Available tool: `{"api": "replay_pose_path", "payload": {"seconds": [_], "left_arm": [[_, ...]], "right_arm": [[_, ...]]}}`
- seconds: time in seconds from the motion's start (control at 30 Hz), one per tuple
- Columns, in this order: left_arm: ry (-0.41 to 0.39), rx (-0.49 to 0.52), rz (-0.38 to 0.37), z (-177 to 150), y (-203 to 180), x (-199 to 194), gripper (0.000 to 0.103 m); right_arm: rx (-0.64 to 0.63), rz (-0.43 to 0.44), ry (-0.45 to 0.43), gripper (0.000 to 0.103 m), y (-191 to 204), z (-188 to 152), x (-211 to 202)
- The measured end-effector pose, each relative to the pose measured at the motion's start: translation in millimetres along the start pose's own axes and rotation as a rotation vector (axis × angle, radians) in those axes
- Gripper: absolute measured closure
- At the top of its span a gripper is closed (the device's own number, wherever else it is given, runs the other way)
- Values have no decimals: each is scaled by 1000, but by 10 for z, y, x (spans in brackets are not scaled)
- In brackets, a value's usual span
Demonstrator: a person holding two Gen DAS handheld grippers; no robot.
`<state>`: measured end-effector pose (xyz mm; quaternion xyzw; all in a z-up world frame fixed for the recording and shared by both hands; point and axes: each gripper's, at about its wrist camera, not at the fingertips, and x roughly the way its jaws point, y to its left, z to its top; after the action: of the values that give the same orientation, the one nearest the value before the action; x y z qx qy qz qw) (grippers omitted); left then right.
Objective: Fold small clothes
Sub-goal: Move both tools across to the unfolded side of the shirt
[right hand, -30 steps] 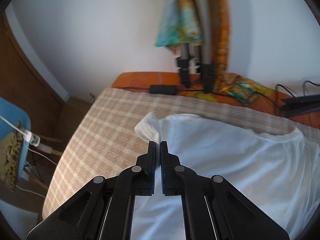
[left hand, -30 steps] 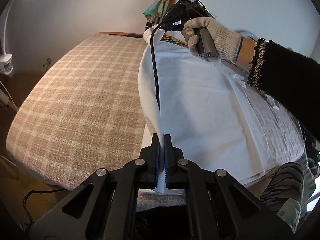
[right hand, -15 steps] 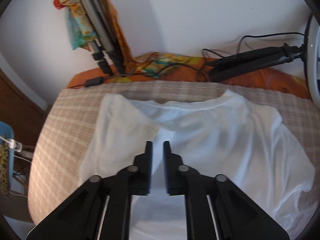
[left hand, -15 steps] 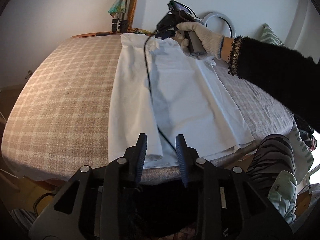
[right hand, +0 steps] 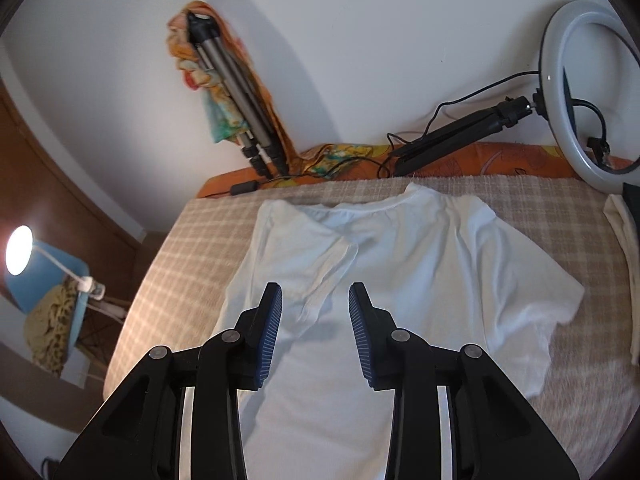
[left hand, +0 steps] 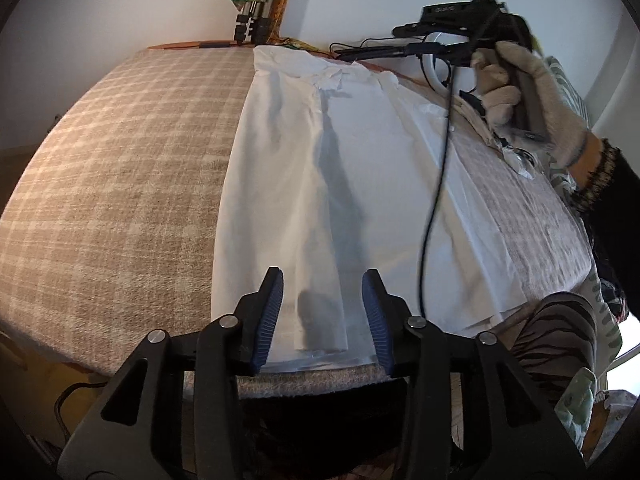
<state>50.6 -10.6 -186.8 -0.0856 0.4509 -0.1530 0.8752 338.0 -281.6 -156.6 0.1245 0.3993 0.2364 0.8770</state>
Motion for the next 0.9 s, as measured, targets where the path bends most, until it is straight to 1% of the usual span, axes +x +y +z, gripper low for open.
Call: {"api": "replay_pose_path", "payload": {"seconds": [0.03,0.07,0.1,0.13,0.17,0.27,0.3,0.37,0.4,0.47,0.53,0.6,0.67,0.73,0.77,0.8,0.9], "left_arm": [[13,-7,-8,-9,-3,62,61],[28,-13,-38,-20,-18,114,61],[49,-10,-87,-49,-59,148,61],[66,8,-127,-79,-122,156,61],[76,47,-156,-112,-204,147,61],[57,169,-134,-192,-409,71,61],[54,177,-130,-196,-438,49,61],[39,153,-121,-175,-407,7,61],[21,134,-105,-156,-373,-21,61],[-12,83,-55,-86,-251,-40,61],[-18,23,-41,-5,-109,7,61],[-10,-11,-51,62,-38,127,61],[16,-2,-85,84,-84,237,61],[53,40,-150,48,-229,338,61],[68,68,-159,18,-314,375,61],[78,106,-165,-33,-418,390,61],[61,184,-149,-147,-641,329,61]], "right_arm": [[-6,6,-3,70,16,-61,-59],[-14,11,-7,70,15,-130,-126],[-22,16,-11,70,29,-202,-196],[-29,24,-13,70,35,-268,-259],[-34,30,-13,70,46,-325,-302],[-46,32,-13,70,55,-476,-405],[-57,23,-14,70,59,-521,-435],[-76,-1,-18,70,65,-572,-490],[-81,-8,-22,70,62,-603,-518],[-73,-2,-27,70,36,-662,-583],[-62,5,-35,70,14,-731,-665],[-51,10,-43,70,-9,-790,-744],[-50,13,-51,70,-12,-850,-830],[-62,-1,-63,70,-7,-909,-924],[-66,-9,-69,70,-8,-930,-967],[-69,-15,-74,70,-13,-951,-1010],[-77,-28,-81,70,-63,-999,-1119]]}}
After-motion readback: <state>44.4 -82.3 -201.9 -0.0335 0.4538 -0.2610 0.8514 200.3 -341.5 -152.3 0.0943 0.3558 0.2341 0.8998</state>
